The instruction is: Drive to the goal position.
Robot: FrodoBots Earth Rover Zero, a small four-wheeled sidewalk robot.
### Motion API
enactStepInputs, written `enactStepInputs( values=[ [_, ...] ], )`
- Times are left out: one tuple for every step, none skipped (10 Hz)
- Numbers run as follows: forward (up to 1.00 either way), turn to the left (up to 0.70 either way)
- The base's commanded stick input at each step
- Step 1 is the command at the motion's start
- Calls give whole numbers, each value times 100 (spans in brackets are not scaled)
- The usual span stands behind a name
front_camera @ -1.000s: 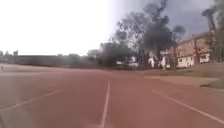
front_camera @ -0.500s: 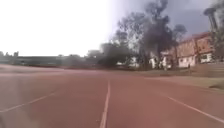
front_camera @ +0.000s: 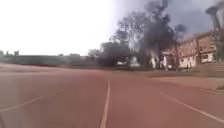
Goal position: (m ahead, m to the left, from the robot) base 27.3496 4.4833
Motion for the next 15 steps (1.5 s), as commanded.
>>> enactStepInputs(
  values=[
    [70,0],
    [70,0],
    [70,0],
    [70,0],
    [70,0],
    [70,0],
    [70,0],
    [70,0],
    [70,0],
    [70,0],
    [70,0],
    [70,0],
    [70,0],
    [70,0],
    [70,0]
  ],
)
